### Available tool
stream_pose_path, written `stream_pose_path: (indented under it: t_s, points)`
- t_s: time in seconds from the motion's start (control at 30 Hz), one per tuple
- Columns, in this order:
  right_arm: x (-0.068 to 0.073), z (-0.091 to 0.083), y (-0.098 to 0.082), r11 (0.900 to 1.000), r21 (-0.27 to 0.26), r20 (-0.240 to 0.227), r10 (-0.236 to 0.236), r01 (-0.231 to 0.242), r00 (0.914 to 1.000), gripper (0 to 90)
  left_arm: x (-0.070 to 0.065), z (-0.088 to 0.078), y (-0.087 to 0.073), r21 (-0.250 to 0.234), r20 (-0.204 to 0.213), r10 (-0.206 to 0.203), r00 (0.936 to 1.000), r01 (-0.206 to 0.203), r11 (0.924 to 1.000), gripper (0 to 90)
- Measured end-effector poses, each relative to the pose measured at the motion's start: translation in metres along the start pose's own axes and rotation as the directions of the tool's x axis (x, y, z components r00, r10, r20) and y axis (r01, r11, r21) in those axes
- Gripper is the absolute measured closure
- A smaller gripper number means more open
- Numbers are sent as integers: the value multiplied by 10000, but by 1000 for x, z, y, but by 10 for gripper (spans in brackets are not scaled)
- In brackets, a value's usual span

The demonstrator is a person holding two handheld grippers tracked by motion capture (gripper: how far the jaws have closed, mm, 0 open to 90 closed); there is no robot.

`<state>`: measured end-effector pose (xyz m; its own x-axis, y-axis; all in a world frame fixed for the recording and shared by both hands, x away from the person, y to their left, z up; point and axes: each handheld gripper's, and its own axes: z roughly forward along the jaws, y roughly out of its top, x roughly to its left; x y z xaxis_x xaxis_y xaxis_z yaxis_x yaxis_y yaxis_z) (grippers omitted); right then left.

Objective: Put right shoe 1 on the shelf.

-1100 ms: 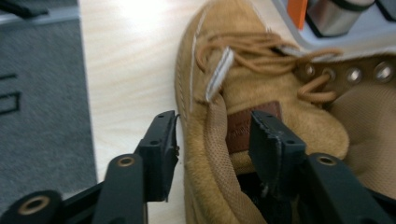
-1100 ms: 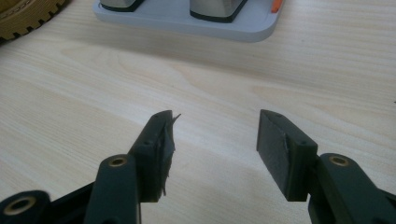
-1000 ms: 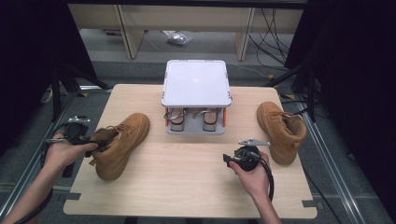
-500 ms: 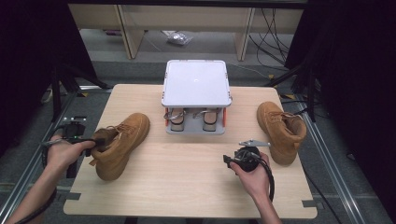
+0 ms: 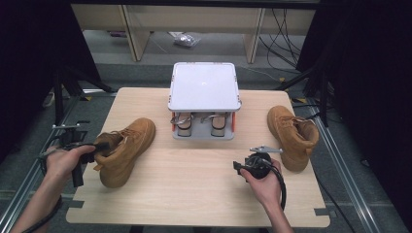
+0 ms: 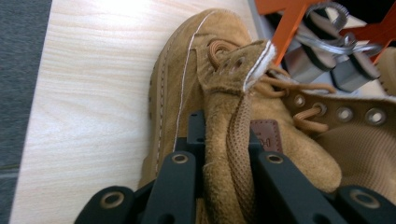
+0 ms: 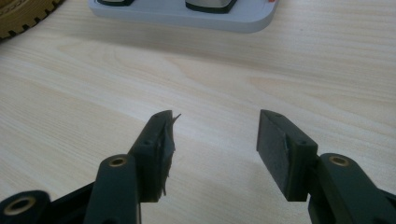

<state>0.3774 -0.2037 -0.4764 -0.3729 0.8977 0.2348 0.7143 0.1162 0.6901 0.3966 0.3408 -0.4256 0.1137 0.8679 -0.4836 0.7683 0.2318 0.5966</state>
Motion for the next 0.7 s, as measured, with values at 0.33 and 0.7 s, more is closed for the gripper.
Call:
stream_pose_path:
  t_s: [0.33, 0.7]
  points:
    - [-5, -2, 1, 9992, -109, 174, -377, 379, 9991, 472, 0, -11, 3, -1027, 720, -534, 9960, 606, 9929, 812]
    - [-9, -7, 2, 9998, -148, 230, -144, 147, 9996, 474, -6, -16, 15, -1655, 1299, -750, 9887, 962, 9815, 811]
